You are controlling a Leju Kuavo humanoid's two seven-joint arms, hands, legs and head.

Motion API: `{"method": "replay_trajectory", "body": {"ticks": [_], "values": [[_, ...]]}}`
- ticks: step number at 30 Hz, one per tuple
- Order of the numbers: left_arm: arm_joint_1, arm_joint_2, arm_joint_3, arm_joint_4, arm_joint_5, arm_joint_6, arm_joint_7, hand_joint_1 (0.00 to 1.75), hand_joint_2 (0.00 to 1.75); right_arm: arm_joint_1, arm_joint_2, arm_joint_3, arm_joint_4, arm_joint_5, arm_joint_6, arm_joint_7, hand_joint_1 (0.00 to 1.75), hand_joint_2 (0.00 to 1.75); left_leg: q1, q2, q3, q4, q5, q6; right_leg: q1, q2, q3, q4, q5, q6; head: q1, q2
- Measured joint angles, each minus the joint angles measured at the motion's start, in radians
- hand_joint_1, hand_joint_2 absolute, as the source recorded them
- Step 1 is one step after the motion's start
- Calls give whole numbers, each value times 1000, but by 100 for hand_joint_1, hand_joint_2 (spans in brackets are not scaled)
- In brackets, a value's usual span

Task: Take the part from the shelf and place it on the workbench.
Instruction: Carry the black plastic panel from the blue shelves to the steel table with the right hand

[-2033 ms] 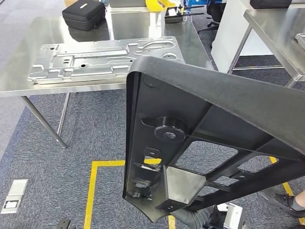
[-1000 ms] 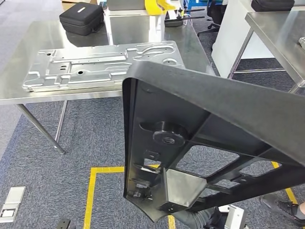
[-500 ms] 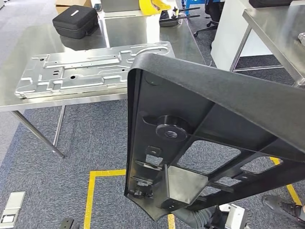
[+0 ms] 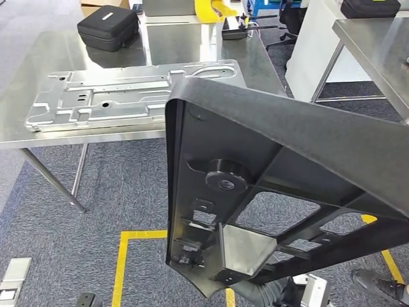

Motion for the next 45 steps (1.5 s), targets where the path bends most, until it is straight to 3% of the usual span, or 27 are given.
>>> {"method": "replay_trajectory", "body": {"ticks": [2, 6, 8, 10, 11, 12, 13, 15, 16, 19, 22, 25, 26, 27, 28, 30, 31, 33, 37, 38, 41, 42, 43, 45], "values": [[-1, 0, 0, 0, 0, 0, 0, 0, 0, 2, 0, 0, 0, 0, -2, 0, 175, 175, -3, 0, 3, 2, -7, -10, 2, 1, 24, -60, 13, -8, 0, 0], [-2, 0, 0, 0, 0, 0, 0, 0, 0, 9, 0, -3, -2, 0, -3, 0, 175, 175, -2, 0, -2, 15, -22, -23, -1, 3, 30, -70, 2, -29, 0, 0], [-2, -1, 0, 0, 0, 0, 0, 0, 0, 10, 0, -5, -4, 1, -4, -1, 175, 175, 1, 0, -42, 99, -66, -32, -4, 0, 36, -72, -2, -37, 0, 0], [1, -1, 0, 0, 1, 0, 0, 0, 0, 12, 0, -7, -5, 1, -6, -1, 175, 175, 2, 0, -113, 229, -113, -37, -3, -1, 40, -72, -7, -43, 0, 0], [3, -1, 0, 0, 2, 0, 0, 0, 0, 14, 0, -8, -5, 1, -7, -1, 175, 175, 2, 0, -139, 270, -117, -38, -3, -1, 44, -72, -10, -44, 0, 0], [4, -1, 0, 0, 2, 0, 0, 0, 0, 16, 0, -9, -6, 1, -7, -1, 175, 175, 2, 0, -149, 274, -100, -36, -3, 0, 49, -72, -14, -44, 0, 0], [4, -1, 0, 0, 2, 0, 0, 0, 0, 17, 0, -10, -6, 1, -9, -1, 175, 175, 1, 0, -140, 240, -64, -32, -2, 1, 56, -72, -18, -44, 0, 0], [4, -1, 0, 0, 2, 0, 0, 0, 0, 19, 0, -13, -8, 2, -12, -1, 175, 175, -3, -1, -95, 120, 16, -16, 0, 3, 70, -73, -27, -41, 0, 0], [4, -1, 0, 0, 2, 0, 0, 0, 0, 19, 0, -14, -9, 2, -14, -2, 175, 175, -7, -2, -77, 73, 39, -9, 0, 4, 74, -73, -31, -38, 0, 0], [2, 0, 0, 0, 2, 0, 0, 0, 0, 23, 0, -19, -12, 6, -15, -3, 175, 175, -16, -3, -61, 29, 33, 6, -1, 4, 71, -75, -34, -24, 0, 0], [2, 0, 0, 0, 3, 0, 0, 0, 0, 22, -1, -25, -18, 9, -16, -3, 175, 175, -7, 0, -43, 2, 31, 11, 0, 2, 63, -47, -58, -10, 0, 0], [-1, -2, 0, 0, 3, 0, 0, 0, 0, 23, -5, -28, -18, 13, -16, -2, 175, 175, -3, 1, -29, -7, 27, 17, 0, 2, -21, 113, -128, -4, 1, 0], [-1, -3, 0, 0, 3, 0, 0, 0, 0, 24, -6, -29, -18, 15, -16, -1, 175, 175, -3, 1, -26, -7, 24, 17, -1, 2, -50, 158, -136, -1, 1, 0], [-1, -4, 0, 0, 3, 0, 0, 0, 0, 24, -6, -30, -18, 16, -16, 1, 175, 175, -3, 1, -23, -7, 21, 16, -1, 2, -64, 172, -125, 1, 0, 0], [-2, -6, 0, 0, 3, 0, 0, 0, 0, 24, -7, -31, -18, 17, -16, 3, 175, 175, -1, 1, -17, -6, 17, 13, -2, 1, -60, 148, -95, 3, 0, 0], [-2, -8, 0, 0, 3, -1, 0, 0, 0, 22, -7, -33, -18, 18, -16, 5, 175, 175, 1, 1, -3, -5, 6, 4, -3, 0, -12, 31, -19, 5, 1, 0], [-3, -8, 0, 0, 3, -1, 0, 0, 0, 22, -8, -33, -18, 19, -16, 5, 175, 175, 0, 0, 2, -3, 0, -1, -2, 0, 12, -23, 3, 2, 1, 0], [-5, -8, 0, 0, 3, -1, 0, 0, 0, 21, -8, -34, -19, 22, -18, 6, 175, 175, -3, 0, 4, -1, -5, -10, 0, 2, 30, -66, 6, -8, 0, 0], [-11, -9, 0, 0, 4, -1, 0, 0, 0, 18, -8, -39, -24, 35, -23, 11, 175, 175, -2, -1, -5, 25, -28, -21, -4, 2, 36, -73, 1, -29, 0, 0], [-11, -10, 0, 0, 4, -1, 0, 0, 0, 17, -8, -40, -26, 39, -25, 12, 175, 175, -1, -1, -24, 66, -51, -26, -6, 1, 38, -74, 0, -34, 0, 0], [-8, -10, 0, 0, 4, -1, 0, 0, 0, 14, -9, -41, -27, 52, -33, 17, 175, 175, 2, -1, -122, 248, -117, -35, -6, -1, 42, -74, -7, -41, 0, 0], [-7, -10, 0, 0, 5, -1, 1, 0, 0, 14, -9, -41, -27, 57, -36, 19, 175, 175, 2, -1, -141, 272, -112, -35, -5, 0, 45, -74, -9, -42, 0, 0], [-5, -10, 0, 0, 5, -2, 1, 0, 0, 14, -9, -41, -27, 62, -37, 22, 175, 175, 2, -1, -142, 258, -86, -33, -5, 1, 50, -74, -13, -42, 0, 0], [-5, -10, 0, 0, 6, -3, 1, 0, 0, 13, -9, -40, -27, 67, -38, 24, 175, 175, 0, -1, -101, 146, -5, -23, -5, 3, 65, -74, -22, -40, 0, 0]]}}
